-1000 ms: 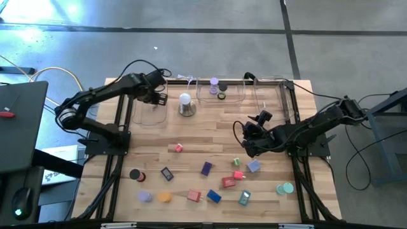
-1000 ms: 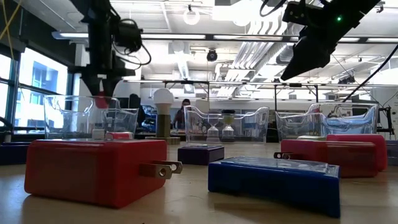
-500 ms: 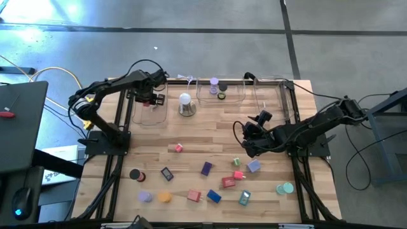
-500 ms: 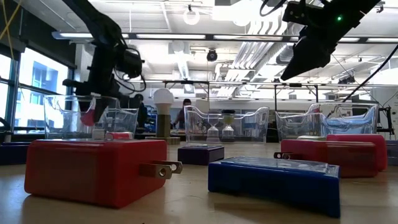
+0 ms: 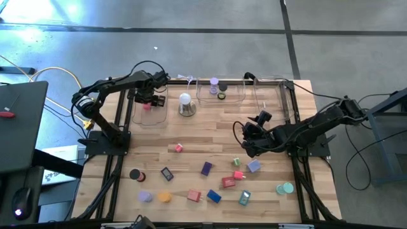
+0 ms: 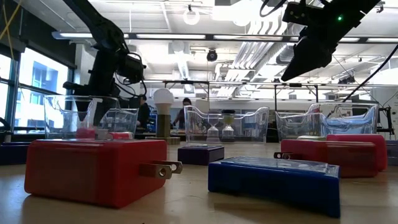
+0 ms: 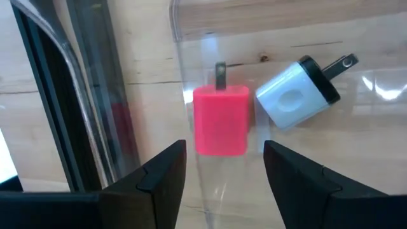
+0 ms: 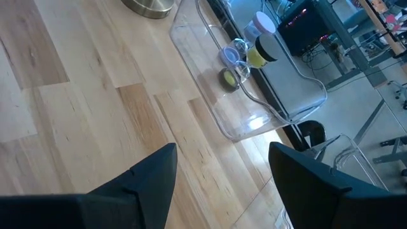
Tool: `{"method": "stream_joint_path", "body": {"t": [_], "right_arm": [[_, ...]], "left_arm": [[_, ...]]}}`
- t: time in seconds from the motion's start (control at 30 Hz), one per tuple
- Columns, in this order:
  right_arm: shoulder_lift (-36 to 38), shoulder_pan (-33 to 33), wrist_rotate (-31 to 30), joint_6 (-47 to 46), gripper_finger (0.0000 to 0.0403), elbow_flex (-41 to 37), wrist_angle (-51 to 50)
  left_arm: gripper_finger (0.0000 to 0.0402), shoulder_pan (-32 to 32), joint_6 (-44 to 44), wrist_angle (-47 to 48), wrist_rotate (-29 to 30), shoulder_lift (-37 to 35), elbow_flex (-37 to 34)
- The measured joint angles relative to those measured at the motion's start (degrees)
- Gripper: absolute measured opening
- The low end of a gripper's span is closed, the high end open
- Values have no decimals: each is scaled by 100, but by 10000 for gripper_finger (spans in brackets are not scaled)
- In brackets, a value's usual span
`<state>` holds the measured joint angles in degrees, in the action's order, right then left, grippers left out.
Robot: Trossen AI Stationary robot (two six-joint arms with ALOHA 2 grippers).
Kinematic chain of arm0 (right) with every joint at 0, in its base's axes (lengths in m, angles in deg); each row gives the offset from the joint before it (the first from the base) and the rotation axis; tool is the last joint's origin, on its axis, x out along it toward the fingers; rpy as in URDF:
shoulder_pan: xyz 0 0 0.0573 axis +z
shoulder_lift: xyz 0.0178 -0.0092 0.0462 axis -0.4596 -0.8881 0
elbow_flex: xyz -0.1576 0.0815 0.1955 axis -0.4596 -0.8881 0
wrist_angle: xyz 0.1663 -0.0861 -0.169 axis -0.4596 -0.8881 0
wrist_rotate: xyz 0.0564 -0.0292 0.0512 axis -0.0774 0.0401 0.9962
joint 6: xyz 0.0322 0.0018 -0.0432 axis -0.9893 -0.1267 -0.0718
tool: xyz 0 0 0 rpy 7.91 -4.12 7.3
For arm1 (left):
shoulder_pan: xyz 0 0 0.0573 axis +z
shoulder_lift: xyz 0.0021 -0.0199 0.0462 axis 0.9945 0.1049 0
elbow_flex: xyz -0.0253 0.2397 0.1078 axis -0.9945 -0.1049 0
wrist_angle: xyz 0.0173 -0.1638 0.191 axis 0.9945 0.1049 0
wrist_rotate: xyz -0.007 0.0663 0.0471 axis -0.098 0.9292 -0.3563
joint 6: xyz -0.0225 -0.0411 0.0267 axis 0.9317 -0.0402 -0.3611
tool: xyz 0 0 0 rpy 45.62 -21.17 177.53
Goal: Pick & Place Office items
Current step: Put the left light pink charger adapter into the left transparent bin, then put the white and pink charger adapter into the left transparent bin
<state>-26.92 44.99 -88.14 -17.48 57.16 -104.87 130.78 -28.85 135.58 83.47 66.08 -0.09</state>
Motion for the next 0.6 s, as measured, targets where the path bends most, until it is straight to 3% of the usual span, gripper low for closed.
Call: {"method": "stream_joint_path", "body": {"t": [0.1,0.3,0.6], "right_arm": [[0,0,0,0,238,0,0],[1,0,-38,24,238,0,20],[2,0,-40,279,238,0,207]], "left_arm": [[201,0,-269,30,-11,-2,0],[202,-6,-506,419,-566,-191,13],[203,-229,-130,540,-999,-1272,15]]}}
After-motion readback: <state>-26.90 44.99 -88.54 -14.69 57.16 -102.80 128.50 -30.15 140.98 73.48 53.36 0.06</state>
